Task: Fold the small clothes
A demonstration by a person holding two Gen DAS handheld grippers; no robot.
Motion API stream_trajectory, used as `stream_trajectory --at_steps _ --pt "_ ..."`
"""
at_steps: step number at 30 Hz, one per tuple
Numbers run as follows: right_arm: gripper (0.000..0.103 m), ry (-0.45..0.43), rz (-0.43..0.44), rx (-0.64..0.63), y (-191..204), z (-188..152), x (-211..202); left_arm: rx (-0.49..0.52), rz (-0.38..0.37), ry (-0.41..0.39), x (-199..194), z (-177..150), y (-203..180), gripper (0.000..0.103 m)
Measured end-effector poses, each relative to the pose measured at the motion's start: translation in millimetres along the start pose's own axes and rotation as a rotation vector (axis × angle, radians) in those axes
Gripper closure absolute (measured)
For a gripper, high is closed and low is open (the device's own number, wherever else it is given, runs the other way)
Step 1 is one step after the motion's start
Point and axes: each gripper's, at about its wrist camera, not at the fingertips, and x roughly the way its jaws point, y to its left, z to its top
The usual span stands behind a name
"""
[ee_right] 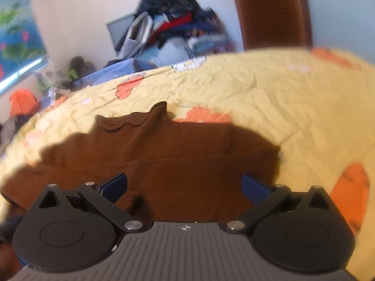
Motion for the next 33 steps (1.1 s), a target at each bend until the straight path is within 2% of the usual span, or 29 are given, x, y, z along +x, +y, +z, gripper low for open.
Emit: stream_trajectory --at_steps 2,4,6,8,10,12,13,15,16,18,19,22,24,26,28,30,33 --pt "0.000 0.072 0.163 0.093 6.3 4.0 -9.7 -0.022 -0.011 0.003 1.4 1.6 3.6 0.014" --pt "0.001 0.204 0.261 0.133 18.0 3.9 -4.5 -0.033 -0.019 0.002 0.5 3.2 6.4 0.014" --pt "0.012 0.304 0.266 0.126 27.9 1.5 6.4 -0.037 -0.024 0.000 -0.8 2.9 7.3 0.014" --pt "0.015 0.311 0.224 0.098 33.5 2.1 10.8 -0.039 -0.026 -0.001 -1.7 2.1 8.0 0.014" --pt "0.016 0.314 0.233 0.143 33.3 4.1 12.7 -0.041 -0.027 -0.004 -0.9 1.6 7.1 0.014" --pt "0.023 0.324 0.228 0.139 38.2 3.9 16.0 -0.041 -0.027 -0.005 0.2 1.2 6.6 0.014" --pt "0.030 0.323 0.209 0.115 40.8 3.1 16.2 -0.041 -0.028 -0.003 0.2 1.2 6.9 0.014" --pt "0.061 0.323 0.158 0.053 47.9 3.1 15.6 -0.039 -0.028 -0.003 -0.4 1.1 6.2 0.013" --pt "0.087 0.339 0.157 0.049 47.5 3.4 18.4 -0.038 -0.028 -0.003 -0.4 1.0 6.0 0.013" --pt "0.086 0.341 0.181 0.043 46.9 4.3 18.8 -0.034 -0.027 -0.005 -1.0 0.8 5.1 0.013" --pt "0.086 0.311 0.184 0.027 49.5 8.1 13.0 -0.031 -0.027 -0.005 -1.2 0.6 4.6 0.013" --pt "0.087 0.185 0.295 0.062 49.2 34.6 -19.4 -0.010 -0.032 -0.009 -5.1 2.0 1.0 0.013" --pt "0.088 0.108 0.345 0.083 38.1 52.7 -45.2 0.010 -0.058 -0.002 -23.0 6.5 -0.4 0.013" --pt "0.088 0.082 0.298 0.088 11.5 61.2 -58.6 -0.024 -0.125 -0.050 -54.9 14.4 9.4 0.013" --pt "0.088 0.104 0.190 0.118 -25.6 57.9 -56.7 -0.075 -0.164 -0.142 -81.5 23.6 28.2 0.003" --pt "0.087 0.143 0.130 0.166 -55.3 47.4 -47.4 -0.113 -0.116 -0.197 -87.7 38.6 47.9 0.000" --pt "0.087 0.170 0.108 0.188 -69.3 31.0 -36.4 -0.141 0.051 -0.138 -58.4 68.7 73.8 0.000"
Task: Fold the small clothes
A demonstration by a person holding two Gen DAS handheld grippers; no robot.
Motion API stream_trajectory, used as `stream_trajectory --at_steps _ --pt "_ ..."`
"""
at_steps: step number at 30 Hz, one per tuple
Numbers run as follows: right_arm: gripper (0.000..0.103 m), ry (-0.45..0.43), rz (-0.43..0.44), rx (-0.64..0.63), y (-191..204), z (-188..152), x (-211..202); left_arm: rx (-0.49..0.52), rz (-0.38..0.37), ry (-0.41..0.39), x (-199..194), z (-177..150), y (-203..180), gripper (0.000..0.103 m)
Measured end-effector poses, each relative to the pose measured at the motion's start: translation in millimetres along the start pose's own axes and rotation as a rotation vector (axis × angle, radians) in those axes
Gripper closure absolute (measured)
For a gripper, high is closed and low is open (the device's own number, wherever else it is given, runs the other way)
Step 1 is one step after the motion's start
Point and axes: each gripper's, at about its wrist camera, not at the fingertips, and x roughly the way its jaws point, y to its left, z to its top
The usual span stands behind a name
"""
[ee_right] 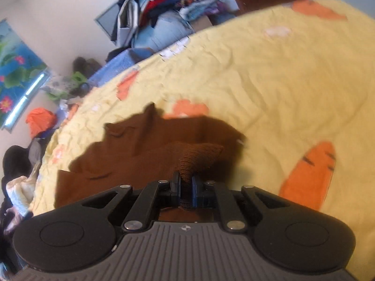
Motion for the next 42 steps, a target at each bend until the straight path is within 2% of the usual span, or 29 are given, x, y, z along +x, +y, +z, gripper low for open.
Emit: stream_trajectory --at_steps 2,5,7,8,9,10,11,14,15,17,19,21,22,23,24,25,26,27,29,30,31,33,34,35,36,37,38,40,42 --pt "0.087 0.001 0.014 -0.003 4.8 -5.2 5.0 -0.005 0.043 0.084 31.6 13.5 9.6 0.000" --pt "0.087 0.003 0.022 -0.024 11.5 -1.7 4.5 -0.033 0.061 0.240 81.5 24.3 22.0 0.003" --pt "0.087 0.001 0.017 -0.026 11.4 3.8 4.9 -0.036 0.078 0.315 104.0 23.2 28.7 0.024" --pt "0.087 -0.001 0.016 -0.024 9.3 5.6 3.6 -0.027 0.080 0.350 113.9 21.5 28.0 0.056" --pt "0.087 -0.004 0.015 -0.024 6.3 9.4 3.4 -0.017 0.095 0.371 121.0 19.9 25.9 0.074" --pt "0.087 -0.012 0.016 -0.024 4.3 11.7 2.0 0.000 0.103 0.365 122.2 22.1 22.8 0.078" --pt "0.087 -0.027 0.027 -0.023 2.0 13.1 -2.0 0.027 0.105 0.346 118.6 24.1 17.4 0.087" --pt "0.088 -0.080 0.064 -0.026 -5.4 14.7 -15.6 0.192 0.158 0.233 101.9 29.3 -5.8 0.088" --pt "0.088 -0.067 0.038 -0.019 -11.0 13.2 -11.0 0.256 0.191 0.233 105.7 26.9 -9.4 0.088" --pt "0.088 0.006 -0.022 -0.022 -18.2 5.4 11.8 0.341 0.263 0.292 123.4 14.8 -9.1 0.088" --pt "0.087 -0.006 -0.022 -0.048 -12.9 -5.3 20.3 0.448 0.288 0.251 123.4 1.5 -13.5 0.085" --pt "0.077 -0.034 -0.015 -0.020 -9.8 -5.8 17.0 0.495 0.312 0.243 114.0 -0.5 -20.1 0.077" --pt "0.062 -0.051 -0.009 -0.018 -8.9 -5.5 12.6 0.513 0.336 0.236 106.9 1.4 -24.7 0.071" --pt "0.044 -0.078 -0.013 -0.021 -7.5 -5.1 5.8 0.530 0.364 0.210 97.4 2.5 -28.0 0.060" --pt "0.039 -0.126 -0.033 -0.030 -3.6 -5.6 -5.4 0.538 0.397 0.153 86.5 4.5 -33.2 0.043" --pt "0.039 -0.184 -0.048 -0.047 0.5 -5.8 -16.4 0.533 0.402 0.076 76.9 7.6 -39.8 0.033" --pt "0.039 -0.231 -0.047 -0.066 5.8 -4.8 -24.0 0.520 0.367 0.017 67.8 8.4 -44.4 0.019" --pt "0.039 -0.261 -0.032 -0.078 11.7 -2.6 -26.9 0.498 0.312 -0.012 63.6 8.7 -49.9 0.017" --pt "0.039 -0.240 0.011 -0.111 28.6 2.4 -14.7 0.482 0.187 0.057 77.4 3.2 -66.4 0.017" --pt "0.039 -0.199 0.019 -0.137 38.1 4.9 -1.0 0.503 0.158 0.106 91.2 -3.3 -74.3 0.017" --pt "0.039 -0.156 0.016 -0.166 47.5 4.2 14.6 0.544 0.164 0.137 106.8 -13.7 -81.0 0.017" --pt "0.040 -0.064 -0.001 -0.221 61.6 -2.0 45.0 0.633 0.244 0.177 134.1 -35.1 -82.7 0.016" --pt "0.040 -0.015 -0.028 -0.253 63.1 -6.3 58.9 0.623 0.243 0.181 140.5 -41.3 -73.1 0.016" --pt "0.044 -0.007 -0.048 -0.288 60.9 -11.0 66.2 0.554 0.204 0.185 137.3 -35.7 -62.4 0.015" --pt "0.043 -0.037 -0.030 -0.317 56.3 -15.4 63.1 0.497 0.186 0.208 137.0 -29.5 -51.8 0.015" --pt "0.048 -0.048 0.000 -0.290 47.2 -15.5 59.1 0.473 0.176 0.204 135.1 -27.2 -44.4 0.015" --pt "0.053 -0.050 0.023 -0.248 38.6 -14.6 55.0 0.479 0.163 0.208 134.9 -26.2 -42.6 0.015" --pt "0.060 -0.032 0.034 -0.197 32.0 -8.3 49.9 0.521 0.186 0.205 135.5 -28.5 -49.1 0.015" --pt "0.057 -0.023 0.009 -0.145 37.5 0.4 44.8 0.551 0.210 0.178 132.1 -30.3 -62.0 0.016"
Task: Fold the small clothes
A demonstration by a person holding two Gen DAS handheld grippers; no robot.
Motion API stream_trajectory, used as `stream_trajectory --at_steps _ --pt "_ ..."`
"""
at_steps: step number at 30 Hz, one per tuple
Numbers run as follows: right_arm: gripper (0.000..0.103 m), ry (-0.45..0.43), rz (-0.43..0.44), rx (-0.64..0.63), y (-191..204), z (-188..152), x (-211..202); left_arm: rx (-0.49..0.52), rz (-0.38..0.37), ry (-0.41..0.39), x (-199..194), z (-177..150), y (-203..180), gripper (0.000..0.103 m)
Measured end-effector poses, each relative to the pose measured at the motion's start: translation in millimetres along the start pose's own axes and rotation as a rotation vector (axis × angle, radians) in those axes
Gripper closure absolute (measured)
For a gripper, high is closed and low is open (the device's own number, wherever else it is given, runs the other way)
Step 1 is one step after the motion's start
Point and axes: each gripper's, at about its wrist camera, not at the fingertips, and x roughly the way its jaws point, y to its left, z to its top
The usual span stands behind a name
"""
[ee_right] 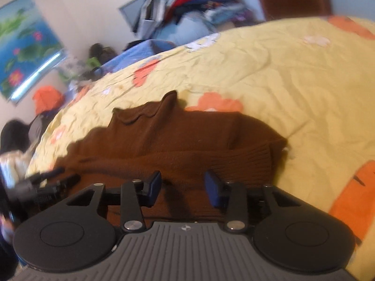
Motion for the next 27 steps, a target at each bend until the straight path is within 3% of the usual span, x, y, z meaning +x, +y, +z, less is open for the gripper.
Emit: stream_trajectory --at_steps 3,5,7,8,9,11,13,15,16,18,19,20,21,22,23,24,25,27 --pt "0.044 -0.059 0.028 -0.060 23.4 3.5 -5.2 0.020 -0.045 -0.076 -7.2 12.5 -11.3 0.016" --pt "0.036 -0.014 0.062 -0.073 33.5 4.0 10.8 0.068 -0.002 -0.032 8.7 22.1 -19.1 0.016" --pt "0.037 0.043 -0.003 -0.145 42.4 -0.9 33.7 0.072 0.050 0.058 37.4 21.7 -12.0 0.014" --pt "0.039 0.038 -0.038 -0.199 42.9 -5.7 41.0 0.001 0.026 0.030 42.6 16.8 4.8 0.011" --pt "0.038 0.009 -0.049 -0.260 42.7 -10.3 41.6 -0.092 -0.005 0.059 48.1 16.2 23.1 0.007" --pt "0.040 -0.030 -0.042 -0.271 36.1 -15.9 38.1 -0.124 0.026 0.065 47.6 14.4 34.5 0.007" --pt "0.040 -0.051 -0.038 -0.280 34.5 -20.2 34.6 -0.086 0.061 0.054 40.1 13.1 31.0 0.007" --pt "0.038 -0.058 -0.091 -0.289 43.7 -22.3 26.6 -0.074 0.120 0.040 22.6 11.3 24.7 0.008" --pt "0.034 -0.062 -0.112 -0.254 47.4 -23.8 18.3 -0.086 0.104 0.032 9.0 9.4 22.9 0.008" --pt "0.030 -0.093 -0.066 -0.230 53.5 -34.0 -3.1 -0.110 0.006 -0.010 -21.0 1.7 20.8 0.008" --pt "0.020 -0.100 -0.033 -0.241 55.6 -41.6 -11.4 -0.098 -0.032 -0.006 -28.9 -3.3 16.8 0.007" --pt "0.009 -0.088 -0.034 -0.252 56.1 -49.5 -14.3 -0.066 -0.033 0.024 -27.9 -8.7 14.5 0.006" --pt "0.007 -0.058 -0.062 -0.259 54.5 -56.3 -9.8 -0.011 0.006 0.075 -18.1 -16.8 11.5 0.005" --pt "0.007 -0.008 -0.098 -0.257 47.1 -63.7 -2.2 0.014 0.013 0.059 -14.5 -24.8 14.2 0.004" --pt "0.009 -0.066 -0.103 -0.328 45.0 -73.9 -6.8 -0.009 0.002 0.046 -14.2 -26.7 21.9 0.004" --pt "0.010 -0.057 -0.120 -0.351 43.9 -78.2 -9.9 -0.046 0.009 0.081 -16.3 -24.5 30.4 0.004" --pt "0.014 -0.064 -0.143 -0.337 45.4 -80.3 -19.6 -0.093 0.023 0.106 -21.9 -22.2 38.3 0.004" --pt "0.011 -0.071 -0.113 -0.242 42.2 -83.3 -47.3 -0.140 -0.008 0.111 -44.4 -29.3 49.9 0.004"
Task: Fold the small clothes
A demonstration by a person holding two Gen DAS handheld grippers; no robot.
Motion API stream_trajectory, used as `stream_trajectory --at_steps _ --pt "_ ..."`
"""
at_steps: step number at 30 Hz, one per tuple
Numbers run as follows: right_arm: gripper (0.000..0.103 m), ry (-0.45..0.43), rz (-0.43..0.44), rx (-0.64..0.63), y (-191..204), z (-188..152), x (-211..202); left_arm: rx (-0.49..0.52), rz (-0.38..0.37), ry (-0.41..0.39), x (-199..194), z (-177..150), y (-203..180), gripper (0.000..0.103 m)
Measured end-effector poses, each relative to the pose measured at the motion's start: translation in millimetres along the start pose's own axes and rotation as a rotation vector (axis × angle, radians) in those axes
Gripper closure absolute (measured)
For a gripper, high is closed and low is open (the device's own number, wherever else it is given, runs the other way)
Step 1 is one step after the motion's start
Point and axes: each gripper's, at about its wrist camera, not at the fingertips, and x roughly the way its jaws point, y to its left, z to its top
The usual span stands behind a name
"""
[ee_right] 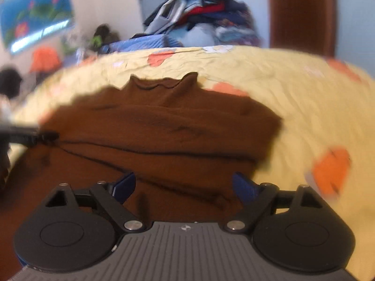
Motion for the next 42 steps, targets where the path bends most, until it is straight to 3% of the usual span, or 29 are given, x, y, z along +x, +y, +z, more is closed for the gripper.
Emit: stream_trajectory --at_steps 2,4,7,8,9,10,11,12,16,19,20,21,22,23,24,25,28,30,31,32,33,34,39,41,42 --pt "0.002 -0.055 0.001 0.053 -9.9 -11.4 -29.5 -0.009 -0.031 0.017 -13.5 -16.0 6.8 0.004" --pt "0.004 -0.021 -0.042 0.091 -23.7 -21.8 -39.8 -0.012 -0.001 0.057 -13.8 -29.0 10.5 0.004" --pt "0.024 0.042 -0.085 0.085 -32.6 -33.1 -33.1 -0.020 0.009 0.043 -16.2 -43.6 9.2 0.005" --pt "0.038 0.031 -0.071 0.072 -31.1 -34.7 -34.1 -0.019 0.006 0.043 -17.0 -43.5 6.2 0.008" --pt "0.049 0.035 -0.039 0.086 -30.7 -34.5 -33.1 -0.013 -0.003 0.038 -18.4 -42.5 3.0 0.027" --pt "0.075 0.049 0.001 0.117 -32.0 -33.0 -30.4 -0.002 -0.011 0.030 -20.3 -40.5 -0.1 0.044" --pt "0.091 0.066 0.030 0.141 -33.2 -32.3 -26.9 0.009 -0.011 0.027 -25.2 -39.8 -2.3 0.079" --pt "0.092 0.063 0.035 0.144 -31.8 -32.4 -26.4 0.019 0.005 0.035 -25.9 -37.4 -3.3 0.088" --pt "0.093 0.022 -0.024 0.189 -48.8 -36.9 -39.1 0.051 0.032 0.033 -27.9 -42.0 3.9 0.088" --pt "0.094 0.013 0.026 0.263 -61.1 -51.7 -43.1 0.051 0.006 0.034 -33.3 -45.0 3.4 0.088" --pt "0.088 0.016 0.033 0.273 -59.5 -52.8 -44.6 0.024 -0.025 0.048 -35.7 -45.3 5.2 0.087" --pt "0.082 0.024 0.047 0.296 -58.3 -53.7 -47.1 -0.017 -0.072 0.066 -38.5 -46.3 8.7 0.077" --pt "0.066 0.035 0.089 0.336 -59.8 -55.5 -50.0 -0.061 -0.135 0.086 -41.5 -48.5 13.3 0.067" --pt "0.045 0.035 0.149 0.376 -62.0 -58.6 -53.1 -0.099 -0.203 0.095 -45.1 -51.8 18.5 0.033" --pt "0.037 0.040 0.201 0.413 -64.1 -62.5 -57.1 -0.142 -0.262 0.102 -48.4 -56.8 23.6 0.009" --pt "0.034 0.054 0.242 0.443 -65.0 -67.3 -59.9 -0.181 -0.302 0.109 -51.1 -61.9 28.6 0.006" --pt "0.034 0.093 0.337 0.501 -62.5 -76.5 -60.6 -0.212 -0.335 0.098 -55.5 -69.5 35.4 0.007" --pt "0.035 0.096 0.347 0.491 -57.5 -78.1 -60.7 -0.199 -0.323 0.099 -54.9 -68.2 32.7 0.012" --pt "0.043 0.100 0.333 0.475 -54.4 -76.9 -61.2 -0.171 -0.289 0.097 -55.2 -66.6 28.9 0.022" --pt "0.066 0.113 0.309 0.470 -53.7 -75.3 -59.9 -0.119 -0.231 0.094 -55.7 -65.0 23.4 0.058" --pt "0.084 0.139 0.276 0.471 -54.8 -74.8 -57.1 -0.069 -0.162 0.095 -55.7 -63.9 19.6 0.087" --pt "0.093 0.144 0.246 0.462 -55.6 -78.3 -58.1 -0.056 -0.129 0.103 -55.9 -63.2 23.2 0.092" --pt "0.094 0.077 0.220 0.536 -80.1 -93.3 -72.3 -0.078 -0.147 0.118 -61.2 -64.9 42.8 0.092" --pt "0.083 0.083 0.248 0.534 -73.4 -95.8 -74.5 -0.107 -0.242 0.150 -66.9 -68.5 43.0 0.090" --pt "0.080 0.096 0.268 0.543 -70.5 -96.8 -75.8 -0.133 -0.309 0.181 -69.6 -71.8 42.9 0.078"
